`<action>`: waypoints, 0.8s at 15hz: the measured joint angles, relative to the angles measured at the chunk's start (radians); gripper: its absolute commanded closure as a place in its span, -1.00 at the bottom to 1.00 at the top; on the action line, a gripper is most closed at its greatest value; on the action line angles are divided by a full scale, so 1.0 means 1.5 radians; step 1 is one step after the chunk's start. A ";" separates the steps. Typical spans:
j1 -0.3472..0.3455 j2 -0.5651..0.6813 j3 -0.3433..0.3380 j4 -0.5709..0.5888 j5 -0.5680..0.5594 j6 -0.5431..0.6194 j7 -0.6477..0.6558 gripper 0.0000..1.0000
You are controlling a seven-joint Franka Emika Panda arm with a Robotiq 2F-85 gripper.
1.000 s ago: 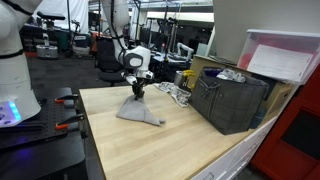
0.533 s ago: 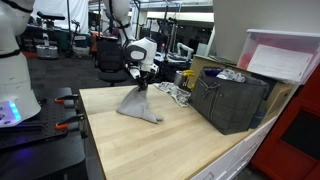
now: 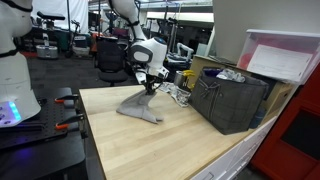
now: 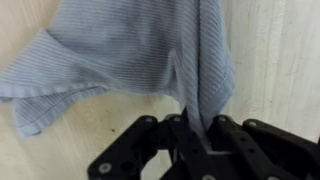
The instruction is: Fold the grey towel into a triangular shape
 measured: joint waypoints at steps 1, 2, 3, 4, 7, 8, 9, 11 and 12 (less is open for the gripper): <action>0.000 -0.001 -0.013 -0.002 -0.002 0.000 0.000 0.95; 0.002 -0.001 -0.028 -0.005 -0.006 0.001 0.002 0.95; 0.007 -0.002 -0.048 -0.009 -0.019 0.004 0.008 0.95; 0.014 -0.002 -0.068 -0.015 -0.038 0.009 0.021 0.95; 0.047 -0.003 -0.142 -0.037 -0.122 0.029 0.087 0.95; 0.060 -0.003 -0.167 -0.042 -0.151 0.034 0.112 0.95; 0.073 -0.003 -0.190 -0.048 -0.181 0.038 0.136 0.95; 0.099 -0.002 -0.231 -0.054 -0.238 0.042 0.185 0.29; 0.112 -0.002 -0.248 -0.055 -0.263 0.042 0.209 0.26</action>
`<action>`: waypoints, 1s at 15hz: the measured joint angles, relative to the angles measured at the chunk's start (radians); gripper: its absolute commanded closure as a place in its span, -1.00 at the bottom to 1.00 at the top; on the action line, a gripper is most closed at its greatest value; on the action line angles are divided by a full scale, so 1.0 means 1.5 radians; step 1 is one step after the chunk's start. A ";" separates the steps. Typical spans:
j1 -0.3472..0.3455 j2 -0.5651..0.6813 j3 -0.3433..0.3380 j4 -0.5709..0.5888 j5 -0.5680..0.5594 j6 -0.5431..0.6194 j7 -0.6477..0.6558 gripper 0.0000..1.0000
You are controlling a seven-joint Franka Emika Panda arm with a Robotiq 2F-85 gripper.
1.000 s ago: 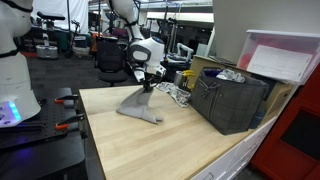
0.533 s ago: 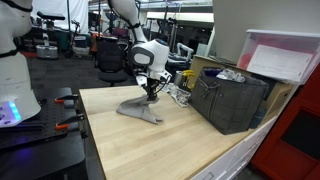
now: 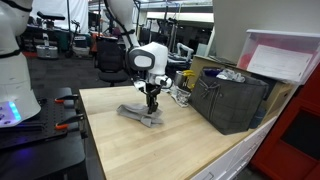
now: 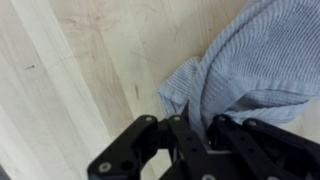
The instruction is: Fold the grey towel into a triangular shape
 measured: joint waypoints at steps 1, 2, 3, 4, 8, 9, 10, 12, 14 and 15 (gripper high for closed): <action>0.016 0.001 -0.018 -0.001 -0.027 0.000 0.029 0.17; 0.030 0.002 -0.034 -0.001 -0.049 0.000 0.055 0.00; 0.046 0.003 -0.049 -0.001 -0.074 0.001 0.081 -0.15; 0.062 0.004 -0.065 -0.001 -0.098 0.001 0.108 -0.32; 0.147 0.004 -0.148 0.000 -0.213 0.012 0.238 -0.88; 0.173 0.003 -0.174 0.000 -0.246 0.013 0.276 -1.00; 0.196 0.001 -0.196 0.001 -0.274 0.013 0.308 -1.00; 0.220 -0.012 -0.208 0.000 -0.294 0.014 0.339 -1.00; 0.211 -0.039 -0.177 -0.008 -0.271 0.014 0.334 -1.00; 0.196 -0.057 -0.149 -0.016 -0.241 0.014 0.317 -1.00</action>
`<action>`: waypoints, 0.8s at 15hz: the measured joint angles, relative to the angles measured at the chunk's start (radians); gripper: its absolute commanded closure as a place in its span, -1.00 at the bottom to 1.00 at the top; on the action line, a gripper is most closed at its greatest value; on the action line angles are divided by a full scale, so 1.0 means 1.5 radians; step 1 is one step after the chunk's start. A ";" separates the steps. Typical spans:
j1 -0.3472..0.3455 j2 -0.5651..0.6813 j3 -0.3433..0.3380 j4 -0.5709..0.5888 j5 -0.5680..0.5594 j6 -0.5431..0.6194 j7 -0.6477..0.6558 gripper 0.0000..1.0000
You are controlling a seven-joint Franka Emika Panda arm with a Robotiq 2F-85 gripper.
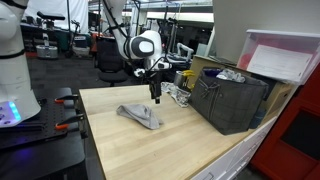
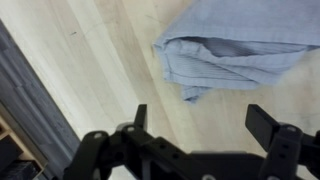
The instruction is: Fold the grey towel into a triangular shape
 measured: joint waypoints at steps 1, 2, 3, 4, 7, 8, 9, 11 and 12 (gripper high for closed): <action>-0.020 -0.020 0.035 -0.010 0.039 0.000 -0.029 -1.00; -0.043 -0.041 0.073 -0.022 0.085 0.000 -0.066 -1.00; -0.068 -0.059 0.112 -0.034 0.134 0.000 -0.108 -1.00; -0.093 -0.075 0.152 -0.045 0.191 0.000 -0.159 -1.00; -0.149 -0.096 0.247 -0.068 0.350 -0.003 -0.303 -1.00; -0.158 -0.095 0.264 -0.072 0.382 -0.008 -0.337 -1.00; -0.163 -0.092 0.273 -0.075 0.401 -0.013 -0.360 -1.00; -0.168 -0.074 0.280 -0.078 0.414 -0.018 -0.384 -0.84; -0.169 -0.060 0.280 -0.079 0.413 -0.018 -0.386 -0.47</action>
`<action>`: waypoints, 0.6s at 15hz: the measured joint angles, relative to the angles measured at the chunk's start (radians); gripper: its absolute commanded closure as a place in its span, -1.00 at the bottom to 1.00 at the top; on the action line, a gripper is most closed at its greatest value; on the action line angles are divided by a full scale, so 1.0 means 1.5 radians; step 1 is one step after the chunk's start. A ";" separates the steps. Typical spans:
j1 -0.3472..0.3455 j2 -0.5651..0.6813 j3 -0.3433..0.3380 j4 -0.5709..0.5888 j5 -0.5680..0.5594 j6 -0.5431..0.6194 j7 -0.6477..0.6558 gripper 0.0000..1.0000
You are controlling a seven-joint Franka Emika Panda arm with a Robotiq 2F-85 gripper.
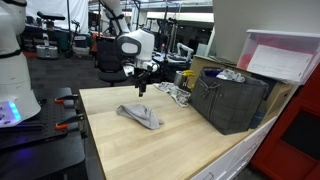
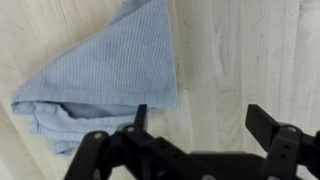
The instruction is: Fold the grey towel into a triangular shape
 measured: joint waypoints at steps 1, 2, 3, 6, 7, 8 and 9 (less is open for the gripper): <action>-0.002 0.017 0.000 0.000 0.000 0.000 -0.006 -0.31; -0.004 0.033 0.000 0.000 0.000 0.000 -0.010 -0.17; -0.007 0.048 0.000 0.001 -0.001 0.000 -0.013 0.01; -0.012 0.073 0.000 0.004 -0.001 0.000 -0.012 0.46; -0.013 0.075 0.000 0.004 -0.001 0.000 -0.010 0.59; -0.012 0.075 -0.002 0.004 -0.006 -0.003 -0.005 0.77; -0.011 0.075 -0.005 0.005 -0.016 -0.010 0.003 0.90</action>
